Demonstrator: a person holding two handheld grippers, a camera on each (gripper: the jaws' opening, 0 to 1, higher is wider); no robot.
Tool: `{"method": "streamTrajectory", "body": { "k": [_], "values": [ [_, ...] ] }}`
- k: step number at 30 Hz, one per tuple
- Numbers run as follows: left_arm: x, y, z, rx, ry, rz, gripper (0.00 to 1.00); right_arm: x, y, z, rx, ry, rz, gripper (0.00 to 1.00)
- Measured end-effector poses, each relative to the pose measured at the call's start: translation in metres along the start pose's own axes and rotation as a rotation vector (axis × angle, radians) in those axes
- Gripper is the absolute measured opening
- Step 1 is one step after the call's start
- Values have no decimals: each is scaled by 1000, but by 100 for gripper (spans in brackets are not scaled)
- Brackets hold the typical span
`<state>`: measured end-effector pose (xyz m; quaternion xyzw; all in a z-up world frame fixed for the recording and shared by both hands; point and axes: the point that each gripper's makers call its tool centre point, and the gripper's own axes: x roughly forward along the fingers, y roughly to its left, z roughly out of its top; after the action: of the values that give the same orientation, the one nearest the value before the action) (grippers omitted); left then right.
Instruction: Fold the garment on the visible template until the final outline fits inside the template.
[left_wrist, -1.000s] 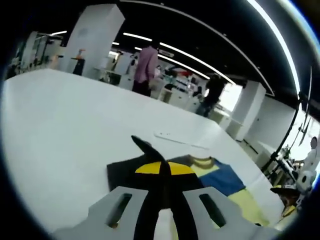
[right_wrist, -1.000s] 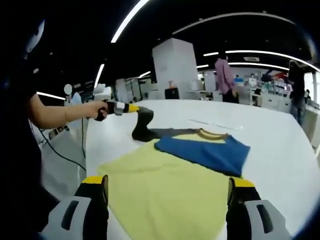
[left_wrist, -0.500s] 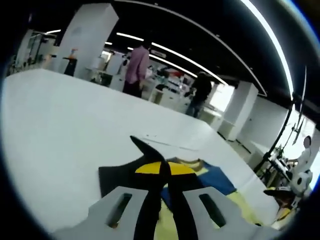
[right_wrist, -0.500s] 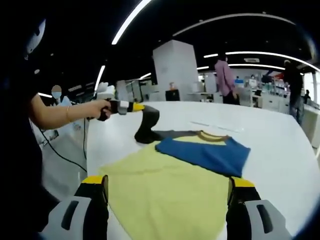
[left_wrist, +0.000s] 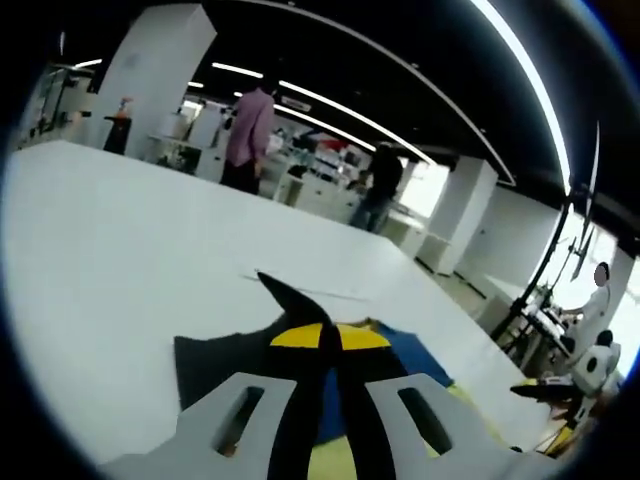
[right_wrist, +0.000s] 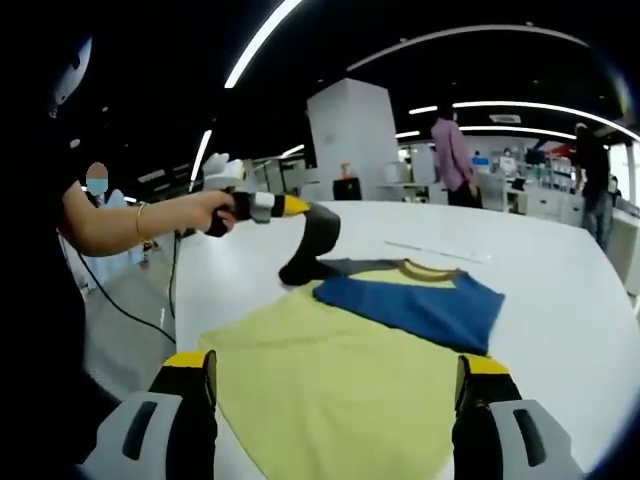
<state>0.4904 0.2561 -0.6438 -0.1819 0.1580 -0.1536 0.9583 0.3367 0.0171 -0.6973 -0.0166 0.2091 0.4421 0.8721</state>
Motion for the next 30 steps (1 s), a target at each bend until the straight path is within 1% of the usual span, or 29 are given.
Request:
{"method": "streamTrajectory", "body": {
  "k": [9, 22, 30],
  "values": [
    [15, -25, -6, -1, 12, -48, 1, 0, 0, -5, 10, 6, -3, 99],
    [38, -50, -14, -22, 25, -101, 1, -3, -3, -10, 17, 21, -15, 99],
    [52, -67, -19, -2, 40, -133, 1, -4, -4, -15, 26, 29, -20, 99]
  ]
}}
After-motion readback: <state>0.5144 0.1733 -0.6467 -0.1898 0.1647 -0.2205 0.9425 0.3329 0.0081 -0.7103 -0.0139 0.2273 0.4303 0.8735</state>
